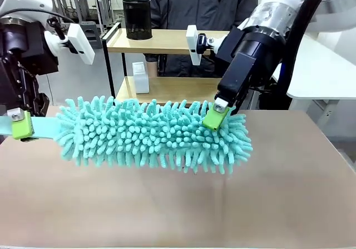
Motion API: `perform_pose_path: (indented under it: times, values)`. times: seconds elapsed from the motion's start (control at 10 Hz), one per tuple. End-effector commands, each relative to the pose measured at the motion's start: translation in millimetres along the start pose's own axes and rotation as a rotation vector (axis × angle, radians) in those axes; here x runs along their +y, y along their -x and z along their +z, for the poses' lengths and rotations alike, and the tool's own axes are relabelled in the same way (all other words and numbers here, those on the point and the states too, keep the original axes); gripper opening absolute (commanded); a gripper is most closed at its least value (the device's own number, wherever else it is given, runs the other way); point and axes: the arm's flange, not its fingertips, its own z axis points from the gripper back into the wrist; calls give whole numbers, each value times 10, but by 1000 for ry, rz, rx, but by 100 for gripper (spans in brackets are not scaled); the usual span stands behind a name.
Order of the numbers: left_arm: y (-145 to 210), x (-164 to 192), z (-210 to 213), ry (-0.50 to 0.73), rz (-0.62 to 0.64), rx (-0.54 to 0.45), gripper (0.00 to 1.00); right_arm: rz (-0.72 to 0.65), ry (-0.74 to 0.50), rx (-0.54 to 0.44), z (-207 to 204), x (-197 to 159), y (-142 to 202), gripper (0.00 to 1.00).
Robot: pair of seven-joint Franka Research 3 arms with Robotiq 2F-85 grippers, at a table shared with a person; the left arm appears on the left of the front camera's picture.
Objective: Clean the shelf.
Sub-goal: Hand the Duster back to the human.
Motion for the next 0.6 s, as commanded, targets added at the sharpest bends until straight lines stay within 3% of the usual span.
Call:
perform_pose_path:
  times: [0.0,0.3,0.5]
  values:
    - [13,-73,54,18,-27,-19,12,28,-4,31,33,-15,-14,0]
    - [13,-76,60,13,-35,-34,12,15,-17,47,10,-22,-28,4]
    - [12,-71,66,-5,-31,-57,12,4,-31,61,-8,-30,-45,0]
